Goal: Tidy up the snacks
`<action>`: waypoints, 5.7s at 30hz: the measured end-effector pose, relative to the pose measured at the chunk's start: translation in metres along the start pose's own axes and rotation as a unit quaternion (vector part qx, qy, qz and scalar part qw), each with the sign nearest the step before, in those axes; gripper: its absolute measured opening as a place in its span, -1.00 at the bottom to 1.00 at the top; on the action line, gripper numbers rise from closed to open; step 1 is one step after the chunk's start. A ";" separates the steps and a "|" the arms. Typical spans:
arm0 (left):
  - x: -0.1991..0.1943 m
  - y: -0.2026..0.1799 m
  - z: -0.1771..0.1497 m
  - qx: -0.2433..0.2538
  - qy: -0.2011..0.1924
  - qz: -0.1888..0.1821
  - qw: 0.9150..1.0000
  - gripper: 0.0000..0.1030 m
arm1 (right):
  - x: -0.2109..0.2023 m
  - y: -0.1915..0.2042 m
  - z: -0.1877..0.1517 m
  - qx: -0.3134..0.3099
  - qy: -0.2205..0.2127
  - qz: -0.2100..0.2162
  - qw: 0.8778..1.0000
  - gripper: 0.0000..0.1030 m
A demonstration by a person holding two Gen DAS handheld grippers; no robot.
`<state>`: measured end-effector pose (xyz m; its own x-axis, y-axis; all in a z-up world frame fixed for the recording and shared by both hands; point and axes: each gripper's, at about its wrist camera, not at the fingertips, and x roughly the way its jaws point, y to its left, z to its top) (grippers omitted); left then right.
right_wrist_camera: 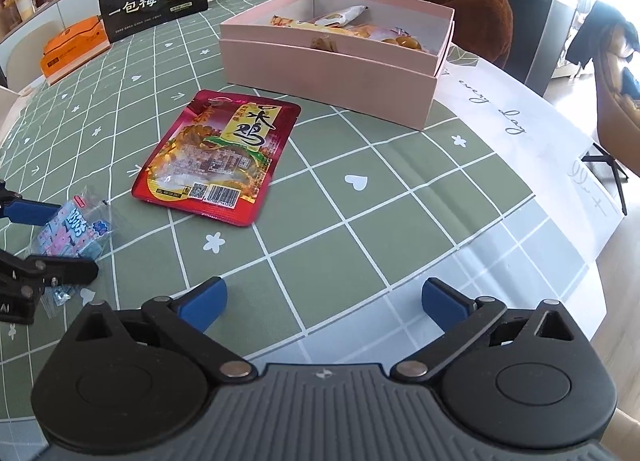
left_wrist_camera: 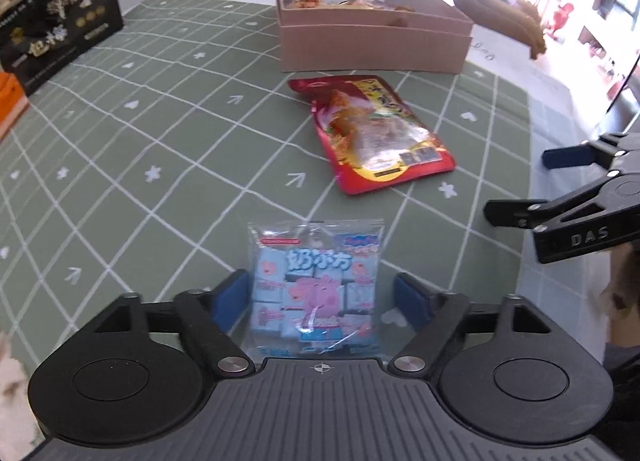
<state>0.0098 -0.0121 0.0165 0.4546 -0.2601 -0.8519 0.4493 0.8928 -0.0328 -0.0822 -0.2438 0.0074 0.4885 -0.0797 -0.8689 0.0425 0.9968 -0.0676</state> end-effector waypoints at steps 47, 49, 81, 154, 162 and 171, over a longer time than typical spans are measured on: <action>-0.010 0.030 -0.011 -0.125 -0.035 0.027 0.991 0.60 | 0.026 0.042 0.068 -0.022 0.080 0.021 0.996 0.52; -0.010 0.027 -0.011 -0.131 -0.033 0.034 0.990 0.49 | 0.019 0.038 0.062 -0.018 0.079 0.024 0.996 0.43; -0.069 -0.009 0.131 -0.138 -0.198 -0.079 0.967 0.26 | -0.100 -0.031 0.094 0.018 -0.032 0.057 0.998 0.17; -0.106 -0.061 0.051 -0.059 -0.120 0.005 0.991 -0.75 | -0.125 0.018 0.062 0.099 -0.029 -0.009 0.995 0.48; -0.104 -0.058 0.052 -0.067 -0.110 0.005 0.992 -0.75 | -0.122 0.020 0.063 0.095 -0.026 -0.005 0.995 0.48; -0.104 -0.057 0.051 -0.068 -0.107 -0.001 0.992 -0.75 | -0.121 0.021 0.063 0.093 -0.026 -0.006 0.995 0.48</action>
<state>-0.0238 -0.0551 0.1339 0.6139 -0.3205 -0.7214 0.3484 0.9301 -0.1167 -0.0850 -0.2135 0.1418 0.5306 -0.0973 -0.8420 0.2080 0.9780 0.0181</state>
